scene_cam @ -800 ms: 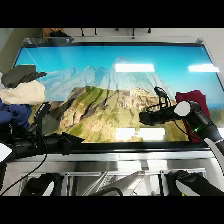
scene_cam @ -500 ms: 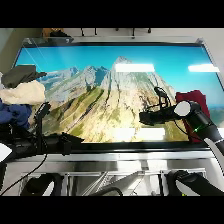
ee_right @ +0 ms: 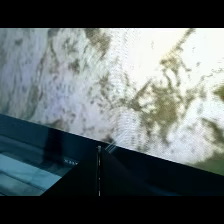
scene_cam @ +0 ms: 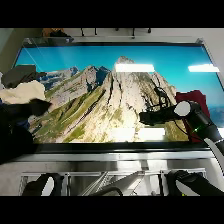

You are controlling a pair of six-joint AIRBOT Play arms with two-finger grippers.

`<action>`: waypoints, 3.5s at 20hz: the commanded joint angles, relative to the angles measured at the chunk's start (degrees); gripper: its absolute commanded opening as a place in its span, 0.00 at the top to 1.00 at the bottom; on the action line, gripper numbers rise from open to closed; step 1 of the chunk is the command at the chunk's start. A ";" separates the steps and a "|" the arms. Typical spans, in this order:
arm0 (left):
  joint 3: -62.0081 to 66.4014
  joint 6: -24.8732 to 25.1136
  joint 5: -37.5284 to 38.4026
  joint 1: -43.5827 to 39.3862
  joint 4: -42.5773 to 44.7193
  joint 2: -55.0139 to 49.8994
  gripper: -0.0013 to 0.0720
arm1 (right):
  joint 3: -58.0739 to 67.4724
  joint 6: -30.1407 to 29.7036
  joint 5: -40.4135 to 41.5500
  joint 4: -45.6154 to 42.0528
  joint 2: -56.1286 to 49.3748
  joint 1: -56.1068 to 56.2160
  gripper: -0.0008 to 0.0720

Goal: Fold the shirts.

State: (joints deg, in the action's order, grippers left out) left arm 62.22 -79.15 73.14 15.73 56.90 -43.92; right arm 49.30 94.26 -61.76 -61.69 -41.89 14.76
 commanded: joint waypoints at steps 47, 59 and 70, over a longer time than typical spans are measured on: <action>32.37 1.68 0.59 -26.62 -11.30 -34.27 0.97 | -0.02 0.02 0.00 0.00 -0.33 0.02 0.96; 4.17 -5.81 1.90 -36.28 -10.03 -24.44 0.04 | 0.74 -2.99 -4.96 0.11 -0.31 -1.46 0.96; -37.79 -11.80 -12.90 -30.14 -4.17 5.27 0.04 | 4.31 -29.53 -5.25 14.91 -23.21 -21.46 0.23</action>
State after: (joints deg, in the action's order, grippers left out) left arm 32.01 -89.69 64.51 -16.64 53.19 -43.68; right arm 53.36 74.76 -66.57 -54.26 -57.01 -5.26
